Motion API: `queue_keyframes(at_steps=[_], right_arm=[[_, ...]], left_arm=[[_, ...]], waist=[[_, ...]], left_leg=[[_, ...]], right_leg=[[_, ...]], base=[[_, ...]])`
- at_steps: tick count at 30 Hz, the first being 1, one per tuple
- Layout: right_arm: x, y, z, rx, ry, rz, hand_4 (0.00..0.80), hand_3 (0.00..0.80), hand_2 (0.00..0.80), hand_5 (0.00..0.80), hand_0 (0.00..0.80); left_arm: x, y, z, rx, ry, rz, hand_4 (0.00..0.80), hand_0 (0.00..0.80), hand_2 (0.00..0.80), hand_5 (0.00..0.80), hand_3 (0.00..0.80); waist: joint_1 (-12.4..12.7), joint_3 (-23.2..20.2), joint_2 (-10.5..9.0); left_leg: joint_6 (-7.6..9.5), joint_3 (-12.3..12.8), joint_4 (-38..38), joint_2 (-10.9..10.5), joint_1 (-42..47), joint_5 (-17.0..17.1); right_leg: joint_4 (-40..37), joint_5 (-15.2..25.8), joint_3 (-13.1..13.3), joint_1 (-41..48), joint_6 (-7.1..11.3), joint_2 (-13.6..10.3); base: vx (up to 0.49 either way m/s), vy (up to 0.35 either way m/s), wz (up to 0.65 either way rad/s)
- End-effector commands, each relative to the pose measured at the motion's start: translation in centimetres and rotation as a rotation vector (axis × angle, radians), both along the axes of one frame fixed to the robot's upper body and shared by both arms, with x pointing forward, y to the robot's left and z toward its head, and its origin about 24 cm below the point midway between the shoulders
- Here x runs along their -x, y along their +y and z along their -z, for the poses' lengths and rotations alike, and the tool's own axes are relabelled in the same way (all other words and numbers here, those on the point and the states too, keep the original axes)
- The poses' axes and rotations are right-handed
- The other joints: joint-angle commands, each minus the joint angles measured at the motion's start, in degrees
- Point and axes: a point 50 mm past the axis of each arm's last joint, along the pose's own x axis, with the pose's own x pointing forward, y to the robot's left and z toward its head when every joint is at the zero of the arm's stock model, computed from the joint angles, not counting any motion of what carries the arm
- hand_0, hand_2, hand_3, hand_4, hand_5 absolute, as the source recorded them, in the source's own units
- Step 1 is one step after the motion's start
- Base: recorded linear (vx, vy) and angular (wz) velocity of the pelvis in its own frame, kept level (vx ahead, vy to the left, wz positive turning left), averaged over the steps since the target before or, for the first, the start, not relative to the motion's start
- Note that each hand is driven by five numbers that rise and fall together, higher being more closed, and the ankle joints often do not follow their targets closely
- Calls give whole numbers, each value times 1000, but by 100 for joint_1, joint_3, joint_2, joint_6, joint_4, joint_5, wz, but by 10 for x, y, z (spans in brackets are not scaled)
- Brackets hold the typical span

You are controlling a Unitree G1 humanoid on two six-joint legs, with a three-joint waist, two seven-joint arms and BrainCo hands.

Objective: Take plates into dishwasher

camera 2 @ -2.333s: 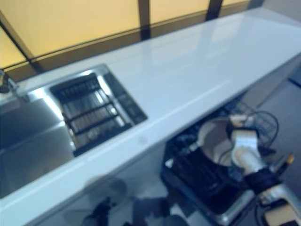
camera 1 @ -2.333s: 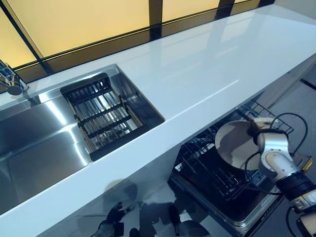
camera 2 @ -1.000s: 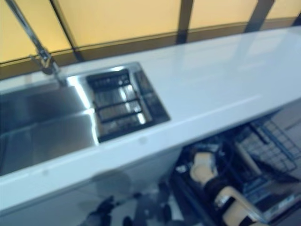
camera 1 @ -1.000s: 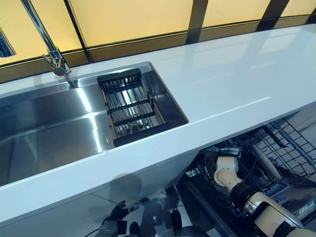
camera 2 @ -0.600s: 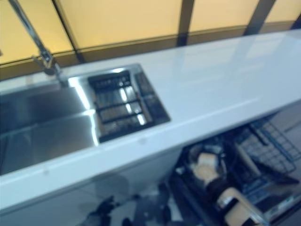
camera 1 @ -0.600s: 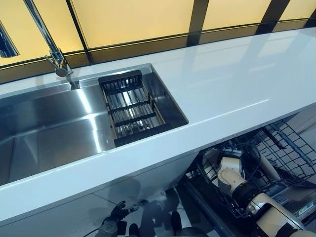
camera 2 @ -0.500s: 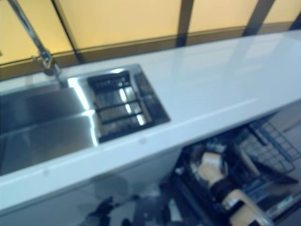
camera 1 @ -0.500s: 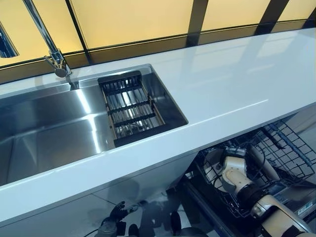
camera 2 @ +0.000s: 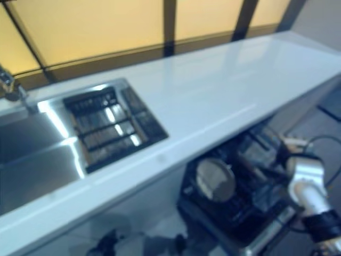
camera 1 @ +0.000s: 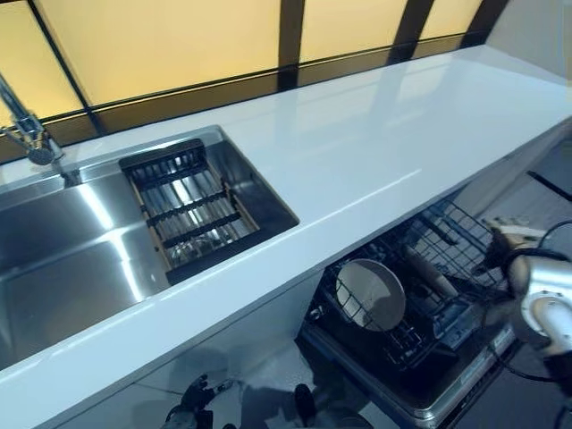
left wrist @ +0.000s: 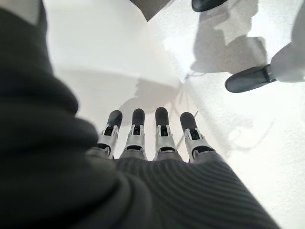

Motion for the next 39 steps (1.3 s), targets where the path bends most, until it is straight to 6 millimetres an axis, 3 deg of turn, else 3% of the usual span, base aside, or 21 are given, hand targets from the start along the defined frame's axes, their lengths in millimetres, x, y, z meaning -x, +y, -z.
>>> queue_keyframes(at_steps=[1, 8, 10, 14, 16, 17, 18, 20, 22, 25, 29, 33, 35, 37, 39], right_arm=[[2, -5, -28, 14, -71, -23, 0, 0, 0, 0, 0], [14, -34, -41, -37, -167, 84, 0, 0, 0, 0, 0], [21, -45, -42, -51, -204, 117, 0, 0, 0, 0, 0], [33, -56, -36, -74, -227, 148, 0, 0, 0, 0, 0], [37, -57, -31, -92, -264, 146, 0, 0, 0, 0, 0], [38, -57, -31, -99, -274, 162, 0, 0, 0, 0, 0], [38, -57, -31, -101, -276, 166, 0, 0, 0, 0, 0], [47, -65, -32, -119, -287, 225, 0, 0, 0, 0, 0], [51, -74, -29, -125, -298, 275, 0, 0, 0, 0, 0], [49, -84, -22, -132, -323, 335, 0, 0, 0, 0, 0], [44, -89, -20, -155, -344, 401, 0, 0, 0, 0, 0], [39, -97, -4, -181, -272, 490, 0, 0, 0, 0, 0], [51, -113, 13, -190, -214, 592, 0, 0, 0, 0, 0], [73, -130, 44, -199, -136, 722, 0, 0, 0, 0, 0], [94, -138, 71, -230, -138, 779, 0, 0, 0, 0, 0]], left_arm=[[-5, 21, -6, -48, -35, -44, 0, 0, 0, 0, 0], [3, 24, -4, -52, -33, -83, 0, 0, 0, 0, 0], [4, 23, -4, -60, -39, -74, 0, 0, 0, 0, 0], [9, 27, -4, -74, -22, -46, 0, 0, 0, 0, 0], [15, 36, -6, -95, -15, -57, 0, 0, 0, 0, 0], [13, 45, -9, -105, -14, -86, 0, 0, 0, 0, 0], [13, 47, -10, -107, -13, -89, 0, 0, 0, 0, 0], [12, 57, -13, -128, -7, -107, 0, 0, 0, 0, 0], [16, 58, -13, -141, -8, -113, 0, 0, 0, 0, 0], [18, 60, -13, -155, -14, -124, 0, 0, 0, 0, 0], [2, 54, -16, -138, -38, -134, 0, 0, 0, 0, 0], [9, 51, -12, -140, -17, -221, 0, 0, 0, 0, 0], [15, 53, -11, -144, -1, -241, 0, 0, 0, 0, 0], [19, 54, -11, -145, 7, -227, 0, 0, 0, 0, 0], [16, 55, -12, -142, 3, -205, 0, 0, 0, 0, 0]], waist=[[18, -64, -258], [-87, -124, -271], [-127, -80, -271], [-152, 1, -284], [-119, 122, -239], [-47, 178, -175], [-30, 171, -176], [99, 99, -29], [232, 14, 1], [604, -67, -166], [803, 59, -179], [918, 250, -119], [1043, 317, -95], [1159, 359, -76], [1100, 346, -161]], left_leg=[[261, -70, 28, 72, 117, -173], [296, 123, 28, 63, 280, -245], [371, 185, 30, -32, 378, -286], [425, 176, 48, -182, 383, -311], [380, 170, 28, -194, 320, -247], [416, 78, 28, -171, 156, -115], [418, 69, 28, -172, 98, -53], [515, -178, 28, -124, -226, 190], [544, -406, 28, -169, -429, 292], [489, -416, 104, -351, -896, 458], [318, -494, 245, -207, -1277, 703], [112, -532, 115, -129, -1615, 998], [64, -565, 36, -216, -1926, 1037], [67, -494, 351, -307, -1802, 1058], [145, -403, 1256, -397, -1571, 666]], right_leg=[[12, 254, 281, -170, 504, -244], [55, 217, 256, -99, 471, -258], [180, 201, 284, -121, 481, -296], [113, 442, 317, -247, 622, -443], [126, 581, 111, -406, 718, -457], [677, 420, 35, -444, 679, -262], [768, 413, 34, -484, 657, -229], [1859, -127, -44, -527, 424, 162], [2164, -396, 10, -502, 262, 354], [1366, -781, -63, 193, 35, 349], [1068, -890, -97, 375, -137, 443], [806, -923, 11, 719, -307, 649], [632, -847, 54, 876, -358, 698], [444, -656, -155, 875, -343, 609], [245, -381, -541, 741, -292, 335]], base=[[0, 14, -19], [-26, 62, -11], [-36, 93, -8], [-86, 36, -5], [-344, -10, -16], [-332, -53, -20], [-468, -86, -25], [-427, -127, -16], [-350, -154, 17], [-275, -172, 18], [-344, -200, 17], [-223, -149, 52], [-156, -145, 72], [-216, -146, 24], [-263, -100, 17]])
